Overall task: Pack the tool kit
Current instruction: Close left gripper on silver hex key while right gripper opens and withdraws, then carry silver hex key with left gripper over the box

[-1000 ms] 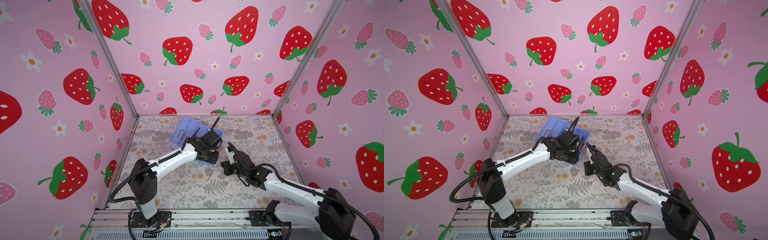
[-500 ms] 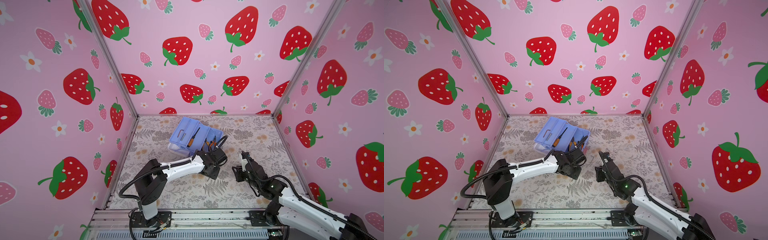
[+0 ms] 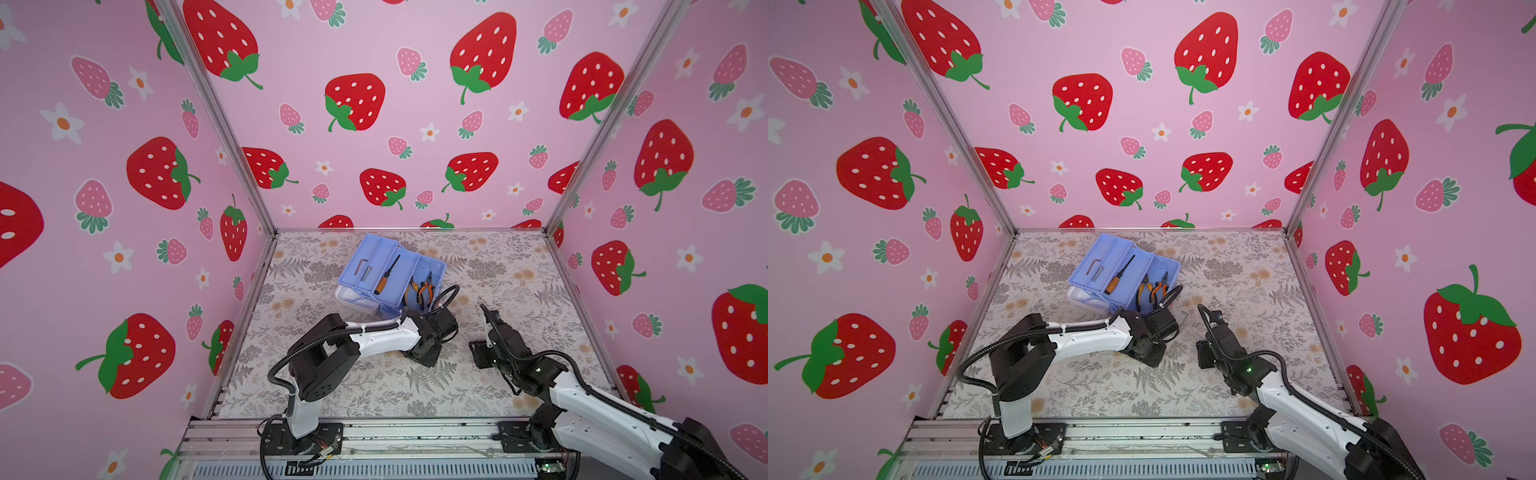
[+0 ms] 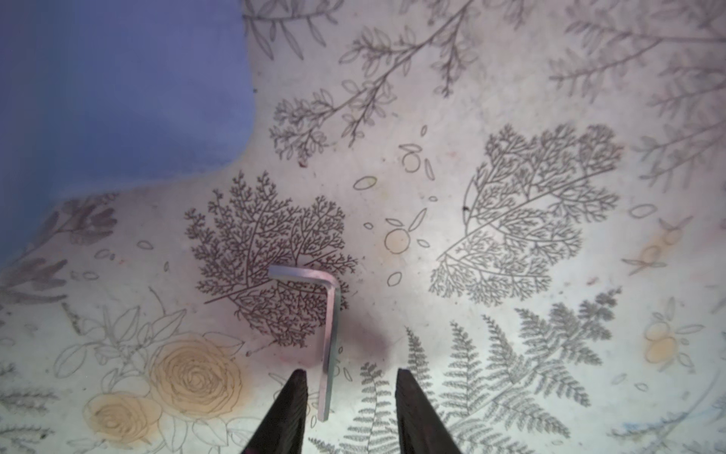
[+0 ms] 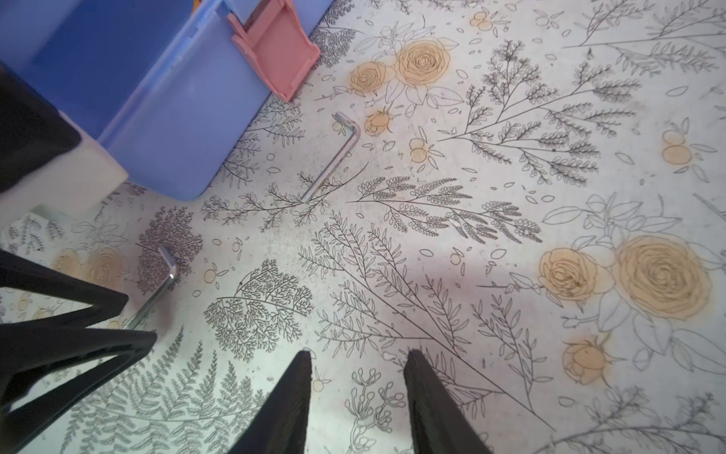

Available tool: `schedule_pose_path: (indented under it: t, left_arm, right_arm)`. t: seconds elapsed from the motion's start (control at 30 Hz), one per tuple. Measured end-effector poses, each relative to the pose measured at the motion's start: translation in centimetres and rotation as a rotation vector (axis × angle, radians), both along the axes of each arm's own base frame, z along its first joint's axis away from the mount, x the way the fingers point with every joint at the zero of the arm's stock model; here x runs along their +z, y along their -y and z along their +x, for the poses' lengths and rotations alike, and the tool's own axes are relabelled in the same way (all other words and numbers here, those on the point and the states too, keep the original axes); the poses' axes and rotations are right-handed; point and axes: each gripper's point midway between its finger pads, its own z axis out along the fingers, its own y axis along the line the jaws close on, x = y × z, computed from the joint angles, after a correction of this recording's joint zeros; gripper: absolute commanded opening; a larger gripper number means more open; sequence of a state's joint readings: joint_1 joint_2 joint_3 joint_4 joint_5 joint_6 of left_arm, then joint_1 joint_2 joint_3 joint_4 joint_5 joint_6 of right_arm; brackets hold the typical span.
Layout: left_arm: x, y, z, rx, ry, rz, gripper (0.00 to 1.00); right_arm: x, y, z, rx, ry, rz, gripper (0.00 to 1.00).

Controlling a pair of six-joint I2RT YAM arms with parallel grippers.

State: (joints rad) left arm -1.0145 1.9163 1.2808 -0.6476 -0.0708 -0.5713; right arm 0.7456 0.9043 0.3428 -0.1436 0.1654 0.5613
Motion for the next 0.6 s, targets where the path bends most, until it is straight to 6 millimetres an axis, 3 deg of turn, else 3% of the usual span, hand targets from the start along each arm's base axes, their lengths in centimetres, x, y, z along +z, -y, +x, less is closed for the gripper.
schedule_pose_path:
  t: [0.17, 0.37, 0.4, 0.6]
  left_arm:
    - [-0.7, 0.2, 0.1, 0.002, -0.004, 0.004, 0.27]
    - [-0.7, 0.5, 0.5, 0.006, 0.004, 0.009, 0.07]
    - [-0.7, 0.6, 0.5, 0.003, 0.005, 0.008, 0.00]
    - [-0.5, 0.4, 0.5, -0.005, 0.001, 0.021, 0.00]
  right_arm:
    - [-0.2, -0.2, 0.4, 0.006, -0.028, -0.006, 0.37]
    - [0.0, -0.2, 0.6, 0.006, -0.034, 0.012, 0.36]
    - [0.1, -0.2, 0.6, 0.005, -0.032, 0.017, 0.37]
    - [1.4, -0.1, 0.9, -0.004, 0.001, 0.061, 0.37]
